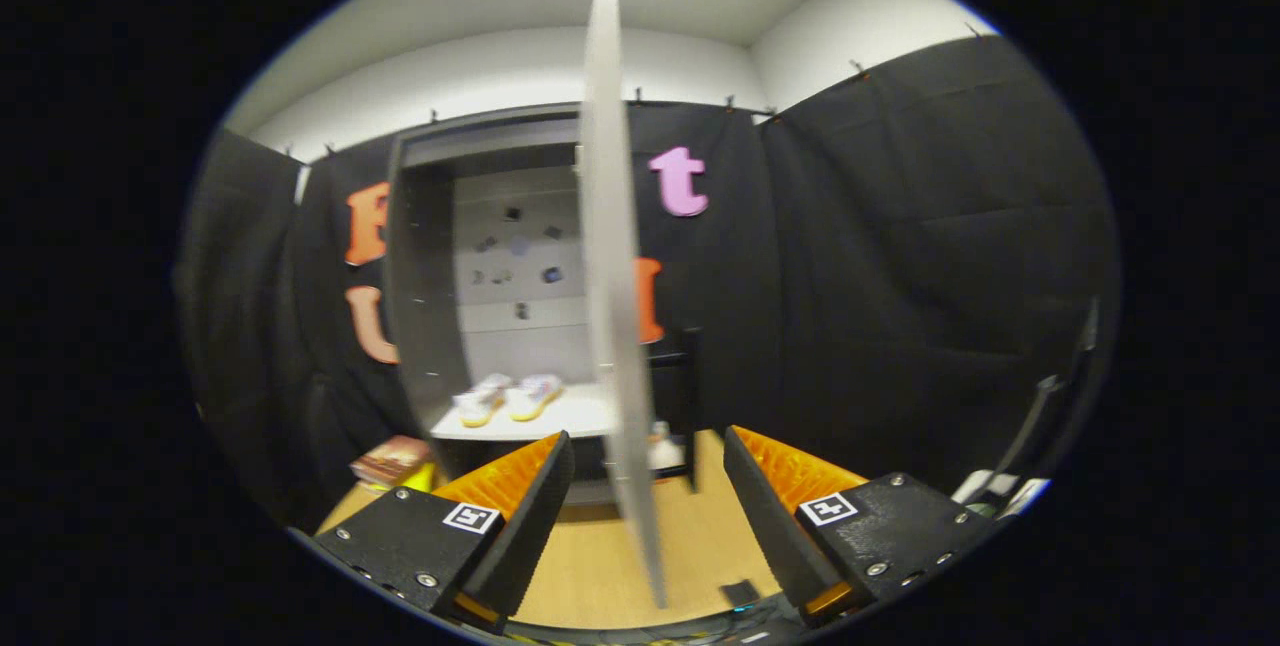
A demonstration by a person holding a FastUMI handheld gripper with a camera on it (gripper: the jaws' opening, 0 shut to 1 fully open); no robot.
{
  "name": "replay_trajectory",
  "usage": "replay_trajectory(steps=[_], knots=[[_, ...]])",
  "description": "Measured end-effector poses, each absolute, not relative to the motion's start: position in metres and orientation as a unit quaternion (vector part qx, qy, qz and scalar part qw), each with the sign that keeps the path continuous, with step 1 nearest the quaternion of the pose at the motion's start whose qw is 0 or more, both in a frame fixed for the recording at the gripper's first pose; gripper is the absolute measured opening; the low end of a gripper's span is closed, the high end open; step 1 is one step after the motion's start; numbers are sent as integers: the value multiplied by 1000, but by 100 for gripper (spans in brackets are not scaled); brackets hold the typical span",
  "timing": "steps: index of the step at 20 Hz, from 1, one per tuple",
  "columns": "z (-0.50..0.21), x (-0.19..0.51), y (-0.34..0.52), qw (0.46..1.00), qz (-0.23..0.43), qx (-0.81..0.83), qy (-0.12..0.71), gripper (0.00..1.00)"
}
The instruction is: Open the shoe cabinet door, grab the shoes and put them into the shoe cabinet, then close the shoe cabinet door.
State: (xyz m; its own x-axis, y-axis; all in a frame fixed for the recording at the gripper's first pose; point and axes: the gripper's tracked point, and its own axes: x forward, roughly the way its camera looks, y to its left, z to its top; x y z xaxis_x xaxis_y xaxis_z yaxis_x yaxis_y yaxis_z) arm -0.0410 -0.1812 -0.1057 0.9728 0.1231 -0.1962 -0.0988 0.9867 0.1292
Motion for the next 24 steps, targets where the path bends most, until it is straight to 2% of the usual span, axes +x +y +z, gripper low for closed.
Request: replay_trajectory(steps=[2, 5, 7, 8, 10, 11, 13, 16, 19, 24], knots=[[-122, -43, -202, 994, 31, 5, 106, 96], [-101, -38, -193, 994, 27, 59, 91, 96], [-110, -38, -185, 994, 21, 33, 100, 97], [-114, -40, -173, 994, 36, 19, 103, 97], [-107, -58, -77, 975, 173, 87, 112, 94], [-111, -54, -53, 973, 184, 76, 115, 90], [-131, -32, -52, 979, 157, 21, 128, 88], [-95, -32, -69, 989, 107, 53, 89, 90], [-70, -39, -133, 998, 13, 44, 47, 94], [-20, -68, -253, 990, -141, 2, -8, 94]])
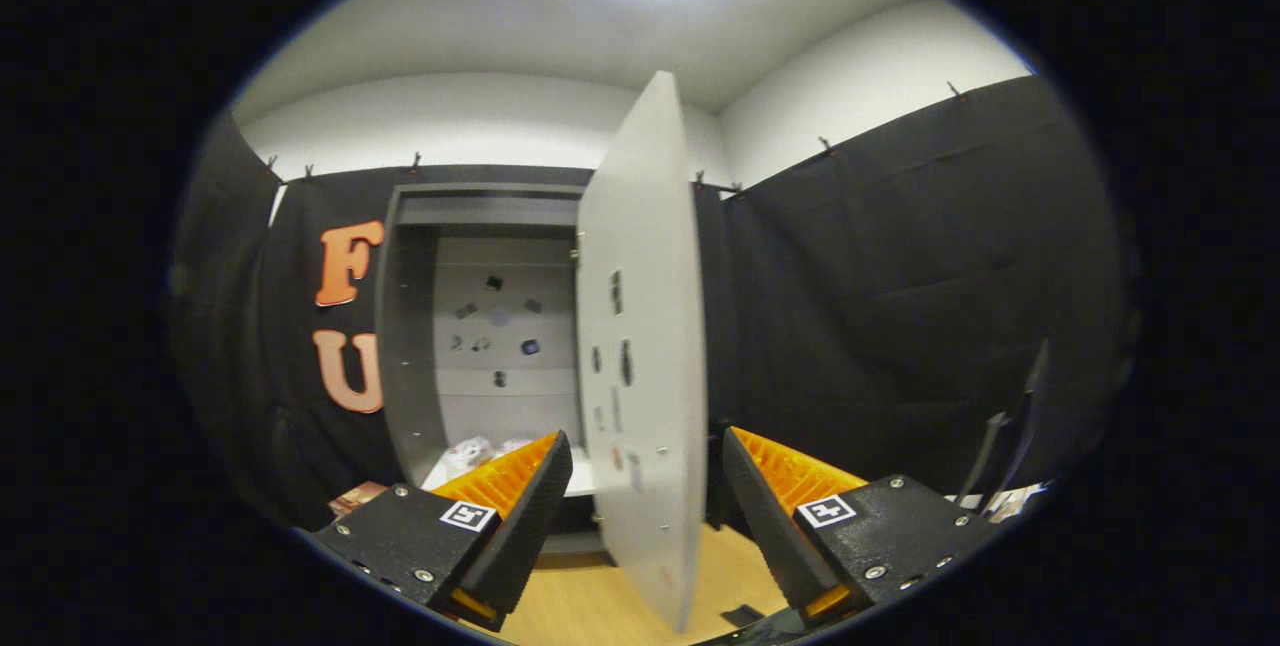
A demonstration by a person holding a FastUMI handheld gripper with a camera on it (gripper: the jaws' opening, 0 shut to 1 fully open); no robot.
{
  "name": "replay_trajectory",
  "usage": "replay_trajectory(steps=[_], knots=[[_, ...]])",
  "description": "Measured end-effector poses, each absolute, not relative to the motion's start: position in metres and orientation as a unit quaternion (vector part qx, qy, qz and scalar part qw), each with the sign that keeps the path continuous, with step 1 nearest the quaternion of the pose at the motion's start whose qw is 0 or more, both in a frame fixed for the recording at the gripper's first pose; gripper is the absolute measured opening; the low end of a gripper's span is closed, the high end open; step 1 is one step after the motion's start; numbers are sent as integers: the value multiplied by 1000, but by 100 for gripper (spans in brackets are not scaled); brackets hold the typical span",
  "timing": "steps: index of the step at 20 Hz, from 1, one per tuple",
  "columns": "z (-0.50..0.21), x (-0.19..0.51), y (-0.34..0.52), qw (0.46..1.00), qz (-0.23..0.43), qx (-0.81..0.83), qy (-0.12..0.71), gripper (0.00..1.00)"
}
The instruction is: Open the shoe cabinet door, grab the shoes and put them into the shoe cabinet, then close the shoe cabinet door.
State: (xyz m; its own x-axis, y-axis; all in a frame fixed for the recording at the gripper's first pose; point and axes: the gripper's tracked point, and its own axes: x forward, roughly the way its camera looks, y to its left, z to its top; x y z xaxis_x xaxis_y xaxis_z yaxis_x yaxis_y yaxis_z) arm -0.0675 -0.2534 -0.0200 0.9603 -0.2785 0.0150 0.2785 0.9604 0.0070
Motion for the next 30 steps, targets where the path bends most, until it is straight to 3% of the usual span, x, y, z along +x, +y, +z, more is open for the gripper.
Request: replay_trajectory(steps=[5, 9, 15, 23, 30], knots=[[8, -39, -326, 983, -184, -5, -17, 94], [1, 6, -321, 990, -141, -1, 11, 94], [5, 18, -297, 996, -85, 17, 13, 90], [10, 12, -169, 998, 51, 29, 13, 89], [-10, 80, -10, 989, 140, 35, 23, 91]])
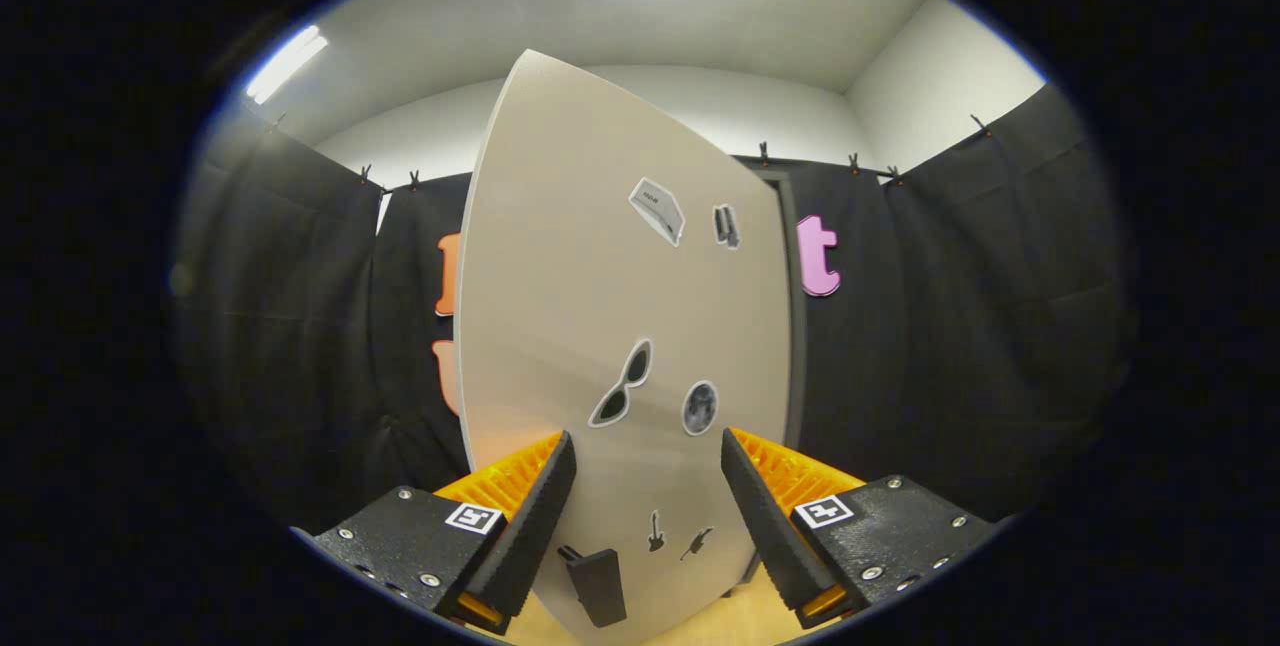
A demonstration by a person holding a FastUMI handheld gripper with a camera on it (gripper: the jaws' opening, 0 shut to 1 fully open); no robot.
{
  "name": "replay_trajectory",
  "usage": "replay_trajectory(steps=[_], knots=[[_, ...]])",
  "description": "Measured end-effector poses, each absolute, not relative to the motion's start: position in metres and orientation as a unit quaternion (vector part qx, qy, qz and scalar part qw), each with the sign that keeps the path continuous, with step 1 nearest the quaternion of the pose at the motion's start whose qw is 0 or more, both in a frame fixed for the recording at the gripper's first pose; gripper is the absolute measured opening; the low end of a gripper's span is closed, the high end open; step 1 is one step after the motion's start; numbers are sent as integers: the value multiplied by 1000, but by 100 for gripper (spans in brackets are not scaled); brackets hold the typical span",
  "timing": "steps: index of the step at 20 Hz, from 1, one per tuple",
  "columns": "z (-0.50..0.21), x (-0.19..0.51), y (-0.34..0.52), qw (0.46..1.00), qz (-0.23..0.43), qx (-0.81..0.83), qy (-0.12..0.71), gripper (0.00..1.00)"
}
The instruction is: Open the shoe cabinet door, grab the shoes and put them into the shoe cabinet, then close the shoe cabinet door.
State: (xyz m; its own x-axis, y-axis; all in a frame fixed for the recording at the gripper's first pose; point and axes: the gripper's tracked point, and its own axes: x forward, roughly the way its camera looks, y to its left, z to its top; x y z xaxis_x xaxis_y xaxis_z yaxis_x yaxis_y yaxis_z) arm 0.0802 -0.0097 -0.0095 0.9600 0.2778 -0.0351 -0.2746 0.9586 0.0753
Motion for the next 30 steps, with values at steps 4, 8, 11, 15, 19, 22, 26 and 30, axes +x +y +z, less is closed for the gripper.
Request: replay_trajectory(steps=[4, 8, 11, 15, 19, 22, 26, 30], knots=[[-27, 133, 45, 990, 132, 30, 37, 92], [-33, 159, 61, 992, 112, 42, 26, 90], [-44, 168, 61, 988, 117, 91, 43, 91], [-60, 168, 63, 986, 104, 99, 82, 92], [-44, 155, 64, 988, 97, 75, 89, 95], [-6, 125, 69, 992, 93, 42, 75, 95], [48, 76, 49, 996, 82, 8, 36, 95], [74, 36, 31, 997, 68, -13, 20, 95]])
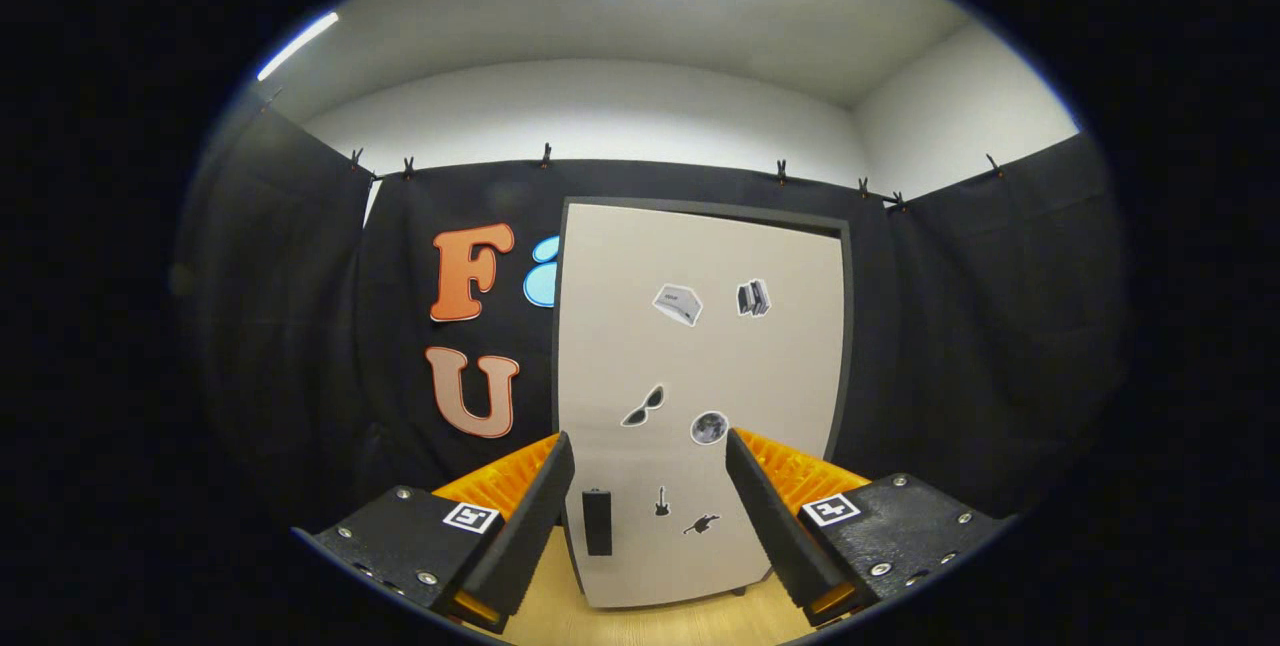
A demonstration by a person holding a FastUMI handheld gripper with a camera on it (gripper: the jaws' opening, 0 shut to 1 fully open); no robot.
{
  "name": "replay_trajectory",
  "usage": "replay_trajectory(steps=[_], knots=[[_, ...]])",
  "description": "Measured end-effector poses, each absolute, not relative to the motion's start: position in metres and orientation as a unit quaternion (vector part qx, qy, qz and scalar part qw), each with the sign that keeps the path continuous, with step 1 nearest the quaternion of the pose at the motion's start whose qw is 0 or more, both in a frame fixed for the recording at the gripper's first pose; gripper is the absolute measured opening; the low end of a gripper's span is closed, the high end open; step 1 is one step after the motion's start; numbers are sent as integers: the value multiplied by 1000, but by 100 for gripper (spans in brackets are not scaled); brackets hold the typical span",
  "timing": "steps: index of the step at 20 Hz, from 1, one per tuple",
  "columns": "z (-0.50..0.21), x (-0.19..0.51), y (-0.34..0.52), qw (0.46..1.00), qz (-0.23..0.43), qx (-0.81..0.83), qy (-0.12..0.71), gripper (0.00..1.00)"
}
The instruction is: Open the shoe cabinet door, grab the shoes and put them into the shoe cabinet, then close the shoe cabinet door.
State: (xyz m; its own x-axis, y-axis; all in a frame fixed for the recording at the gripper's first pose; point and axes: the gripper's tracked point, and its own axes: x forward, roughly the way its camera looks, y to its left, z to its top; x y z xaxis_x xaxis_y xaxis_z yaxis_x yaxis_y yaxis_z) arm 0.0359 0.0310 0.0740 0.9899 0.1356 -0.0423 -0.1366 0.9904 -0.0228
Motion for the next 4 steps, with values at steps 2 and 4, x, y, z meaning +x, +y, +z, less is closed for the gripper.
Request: replay_trajectory(steps=[2, 4], knots=[[75, 24, 22, 998, 59, -18, 22, 95], [74, 15, 13, 998, 48, -20, 28, 95]])
